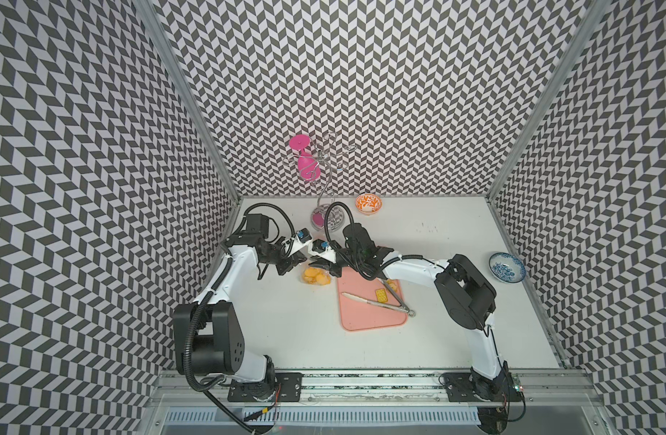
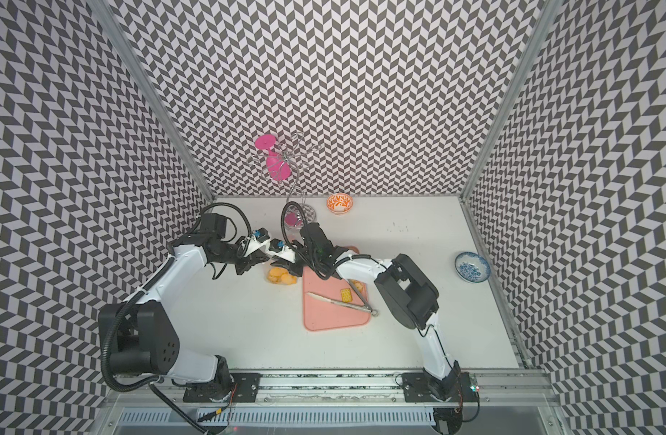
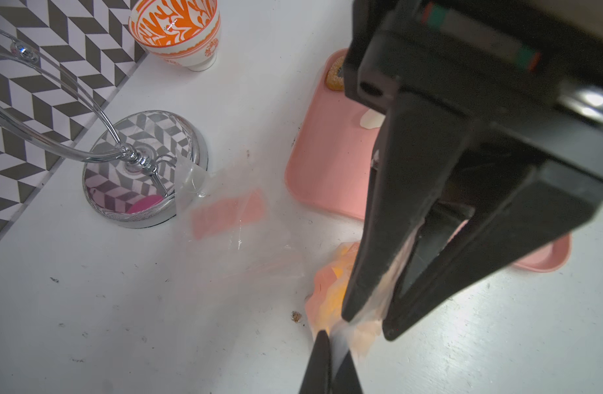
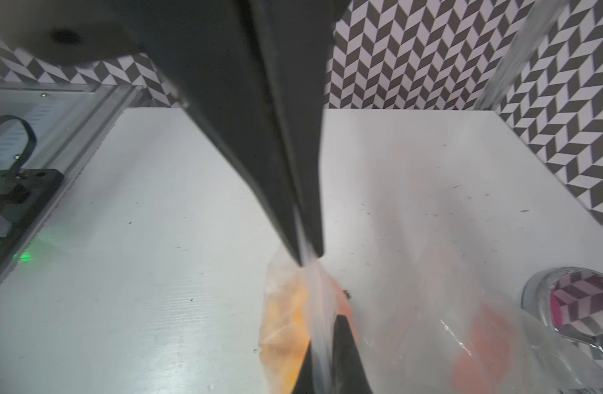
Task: Put the cookies into a resealable bag to prevent moisture
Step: Close the ziploc bag at the center of the board.
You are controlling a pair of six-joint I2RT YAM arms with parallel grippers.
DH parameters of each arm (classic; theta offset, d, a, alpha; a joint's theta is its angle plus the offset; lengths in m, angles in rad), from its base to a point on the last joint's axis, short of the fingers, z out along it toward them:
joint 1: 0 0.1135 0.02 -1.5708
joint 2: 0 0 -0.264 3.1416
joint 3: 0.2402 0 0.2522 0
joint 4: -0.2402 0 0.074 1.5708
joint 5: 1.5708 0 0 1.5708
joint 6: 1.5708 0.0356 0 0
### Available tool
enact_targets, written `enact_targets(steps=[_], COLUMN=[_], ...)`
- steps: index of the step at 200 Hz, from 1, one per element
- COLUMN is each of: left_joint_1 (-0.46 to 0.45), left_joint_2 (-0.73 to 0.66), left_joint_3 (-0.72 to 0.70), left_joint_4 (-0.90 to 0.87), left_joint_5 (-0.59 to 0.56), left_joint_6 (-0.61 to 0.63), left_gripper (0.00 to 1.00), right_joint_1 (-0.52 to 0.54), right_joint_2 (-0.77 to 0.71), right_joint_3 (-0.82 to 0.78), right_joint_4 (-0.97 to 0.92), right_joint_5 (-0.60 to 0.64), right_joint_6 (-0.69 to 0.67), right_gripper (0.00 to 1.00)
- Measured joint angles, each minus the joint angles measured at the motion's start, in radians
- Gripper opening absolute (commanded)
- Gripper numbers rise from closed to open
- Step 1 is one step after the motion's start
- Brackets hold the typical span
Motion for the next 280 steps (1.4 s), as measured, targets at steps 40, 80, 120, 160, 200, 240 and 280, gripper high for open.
enact_targets(steps=[40, 80, 120, 160, 200, 240, 280], left_joint_1=[0.008, 0.011, 0.003, 0.0, 0.0, 0.0, 0.001], left_joint_2=[-0.001, -0.003, -0.008, -0.008, -0.008, -0.001, 0.027], left_joint_3=[-0.001, -0.001, -0.002, -0.018, -0.031, -0.04, -0.063], left_joint_4=[0.002, 0.003, -0.013, -0.008, 0.015, 0.067, 0.09], left_joint_5=[0.006, 0.032, 0.066, 0.071, 0.071, 0.109, 0.166], left_joint_6=[0.0, -0.002, 0.013, 0.009, 0.007, -0.004, -0.004], left_gripper=[0.0, 0.0, 0.06, 0.19, 0.19, 0.22, 0.14], right_joint_1=[-0.002, -0.009, -0.036, -0.049, -0.056, -0.061, -0.068], right_joint_2=[0.001, 0.001, 0.002, 0.002, 0.002, 0.002, 0.002], right_joint_3=[0.006, 0.006, 0.02, 0.02, 0.02, 0.02, 0.02], right_joint_4=[-0.029, -0.053, -0.074, -0.101, -0.134, -0.145, -0.145], right_joint_5=[0.02, 0.047, 0.057, 0.038, -0.015, -0.056, -0.086], right_joint_6=[-0.01, -0.018, 0.01, 0.025, 0.031, 0.05, 0.075], right_gripper=[0.2, 0.09, 0.0, 0.0, 0.0, 0.0, 0.01])
